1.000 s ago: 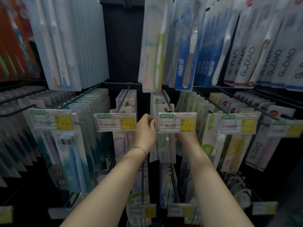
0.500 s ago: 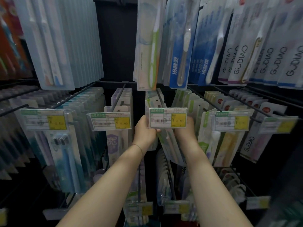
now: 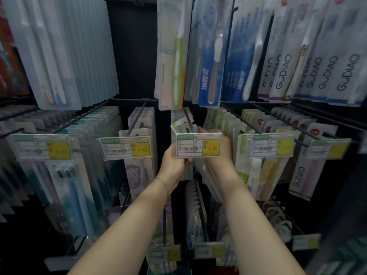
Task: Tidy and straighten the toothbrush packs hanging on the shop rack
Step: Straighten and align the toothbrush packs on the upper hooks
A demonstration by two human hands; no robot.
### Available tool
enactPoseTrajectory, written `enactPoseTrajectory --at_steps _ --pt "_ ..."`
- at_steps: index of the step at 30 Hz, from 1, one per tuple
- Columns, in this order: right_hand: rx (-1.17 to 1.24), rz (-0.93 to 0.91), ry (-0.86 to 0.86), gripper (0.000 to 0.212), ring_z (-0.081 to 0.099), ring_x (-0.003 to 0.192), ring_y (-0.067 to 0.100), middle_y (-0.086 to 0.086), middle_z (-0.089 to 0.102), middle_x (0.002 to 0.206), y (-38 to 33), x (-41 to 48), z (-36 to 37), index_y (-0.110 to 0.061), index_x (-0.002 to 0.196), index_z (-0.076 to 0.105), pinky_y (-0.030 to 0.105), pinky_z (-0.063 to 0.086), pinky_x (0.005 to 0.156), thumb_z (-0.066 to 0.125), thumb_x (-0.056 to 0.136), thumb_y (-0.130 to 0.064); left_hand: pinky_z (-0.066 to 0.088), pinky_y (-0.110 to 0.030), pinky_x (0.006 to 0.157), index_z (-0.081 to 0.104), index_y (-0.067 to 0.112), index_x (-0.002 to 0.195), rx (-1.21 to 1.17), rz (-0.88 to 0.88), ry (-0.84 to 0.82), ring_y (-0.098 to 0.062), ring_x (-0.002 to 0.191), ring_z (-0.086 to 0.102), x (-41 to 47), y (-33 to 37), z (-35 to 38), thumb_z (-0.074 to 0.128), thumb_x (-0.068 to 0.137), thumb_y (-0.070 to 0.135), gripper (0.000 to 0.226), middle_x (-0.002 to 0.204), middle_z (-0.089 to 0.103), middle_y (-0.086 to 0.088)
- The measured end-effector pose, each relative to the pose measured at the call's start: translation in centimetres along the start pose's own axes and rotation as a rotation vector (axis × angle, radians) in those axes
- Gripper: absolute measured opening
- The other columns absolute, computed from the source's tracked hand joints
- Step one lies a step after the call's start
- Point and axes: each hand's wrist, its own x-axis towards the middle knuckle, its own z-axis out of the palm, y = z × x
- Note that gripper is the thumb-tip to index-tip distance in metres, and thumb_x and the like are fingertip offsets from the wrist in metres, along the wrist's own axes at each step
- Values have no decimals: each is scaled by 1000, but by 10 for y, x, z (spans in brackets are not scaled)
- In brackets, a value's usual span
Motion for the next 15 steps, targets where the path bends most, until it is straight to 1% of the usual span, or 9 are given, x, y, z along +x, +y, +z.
enactPoseTrajectory --at_steps 2,3,4,5,7,8,11,13,15 --pt "-23 -25 -13 22 67 95 18 26 62 112 -2 1 0 -24 75 63 8 52 67 70 89 -8 46 -25 63 64 19 85 -16 1 -15 -6 61 54 0 0 -1 45 102 4 31 67 68 10" --pt "-25 -37 -18 21 66 90 13 23 62 113 -2 2 1 -27 80 65 7 51 66 70 89 -8 47 -24 63 64 19 86 -23 8 -26 -5 61 54 0 -1 -1 44 102 3 30 68 67 10" --pt "-20 -44 -24 23 65 89 11 20 62 114 -1 4 2 -32 84 68 11 54 71 70 89 -9 47 -25 63 64 19 85 -34 17 -32 -5 60 53 1 -1 -1 44 102 1 31 67 66 9" --pt "-6 -38 -31 27 67 92 16 20 62 114 -2 4 5 -37 79 70 22 58 79 70 90 -12 46 -26 63 64 18 85 -52 27 -30 -6 59 53 1 -2 -1 44 101 -1 32 66 65 8" --pt "19 -21 -31 41 67 99 29 23 62 112 0 7 9 -50 66 70 46 57 90 69 90 -17 43 -26 61 64 17 84 -100 34 -22 -7 58 51 1 -3 0 42 100 -4 34 64 64 7" --pt "18 -22 -30 43 67 100 31 23 61 111 1 9 10 -52 64 69 50 56 91 69 90 -18 43 -25 60 64 16 85 -124 33 -22 -8 59 50 1 -2 0 42 100 -5 34 66 64 5" --pt "-41 -10 -19 29 67 99 30 22 62 109 -4 12 10 -35 69 67 48 55 91 69 91 -16 44 -26 63 63 13 87 -187 29 -38 -11 61 50 1 -3 1 42 100 -6 31 71 62 0" --pt "-57 -1 -15 29 67 98 30 21 63 109 -6 14 9 -34 69 64 46 56 90 69 91 -16 45 -25 64 64 13 88 -209 29 -49 -11 62 49 2 -3 2 43 100 -6 30 71 62 0" --pt "-46 10 -49 33 67 98 34 21 61 109 -9 15 8 -40 62 70 50 56 87 69 90 -22 46 -22 60 63 14 88 -232 35 -63 -9 62 49 3 -5 5 44 99 -6 30 70 64 3"
